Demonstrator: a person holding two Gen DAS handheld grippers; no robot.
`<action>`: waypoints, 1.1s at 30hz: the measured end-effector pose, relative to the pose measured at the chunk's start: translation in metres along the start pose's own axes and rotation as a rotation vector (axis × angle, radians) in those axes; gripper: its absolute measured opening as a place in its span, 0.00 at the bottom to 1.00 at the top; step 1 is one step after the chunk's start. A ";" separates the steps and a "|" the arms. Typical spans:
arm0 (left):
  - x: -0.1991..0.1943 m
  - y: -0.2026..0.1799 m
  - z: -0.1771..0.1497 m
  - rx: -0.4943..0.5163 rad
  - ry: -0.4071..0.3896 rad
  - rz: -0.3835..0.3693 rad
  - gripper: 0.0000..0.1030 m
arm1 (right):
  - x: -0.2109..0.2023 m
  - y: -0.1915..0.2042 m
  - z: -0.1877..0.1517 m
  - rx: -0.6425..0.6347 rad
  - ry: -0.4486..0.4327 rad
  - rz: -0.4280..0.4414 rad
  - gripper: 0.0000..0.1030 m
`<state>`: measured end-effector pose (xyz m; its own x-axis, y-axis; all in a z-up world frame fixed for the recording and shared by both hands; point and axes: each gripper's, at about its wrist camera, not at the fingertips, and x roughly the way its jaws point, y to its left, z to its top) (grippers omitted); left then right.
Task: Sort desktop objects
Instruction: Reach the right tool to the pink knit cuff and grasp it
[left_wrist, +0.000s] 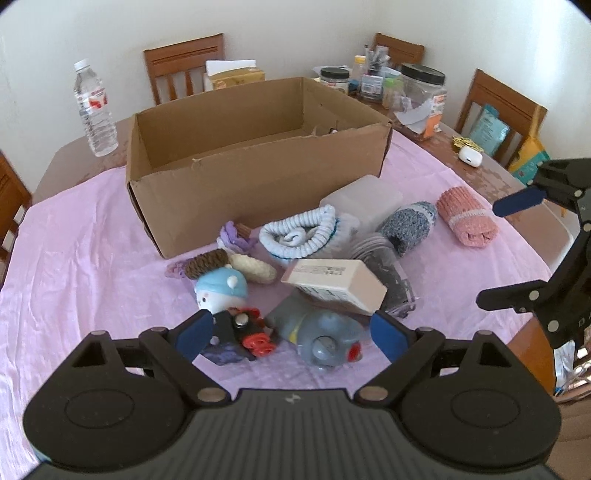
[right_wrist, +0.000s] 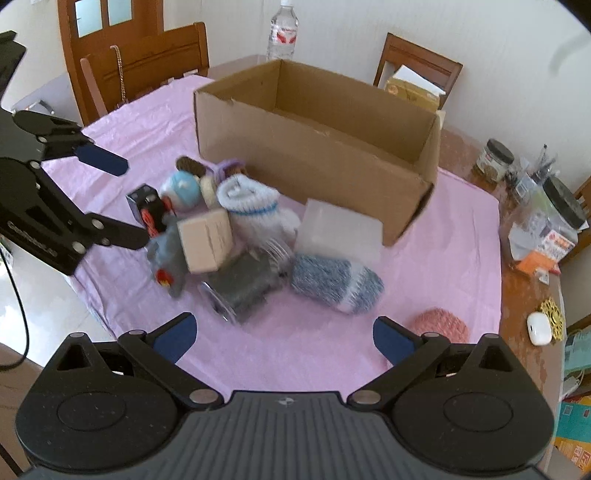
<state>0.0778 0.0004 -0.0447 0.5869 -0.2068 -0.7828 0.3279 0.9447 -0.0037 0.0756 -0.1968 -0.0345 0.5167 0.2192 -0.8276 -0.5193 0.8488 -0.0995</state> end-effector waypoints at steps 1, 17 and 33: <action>0.000 -0.003 0.000 -0.010 0.003 0.011 0.89 | 0.000 -0.005 -0.004 -0.001 0.003 0.004 1.00; 0.009 -0.064 -0.005 -0.185 0.074 0.162 0.89 | 0.018 -0.090 -0.032 -0.210 0.006 0.062 1.00; 0.018 -0.076 -0.009 -0.267 0.084 0.287 0.89 | 0.072 -0.146 -0.024 -0.289 0.048 0.222 1.00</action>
<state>0.0566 -0.0728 -0.0640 0.5606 0.0864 -0.8236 -0.0515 0.9963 0.0695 0.1721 -0.3166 -0.0927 0.3407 0.3538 -0.8711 -0.7896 0.6106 -0.0609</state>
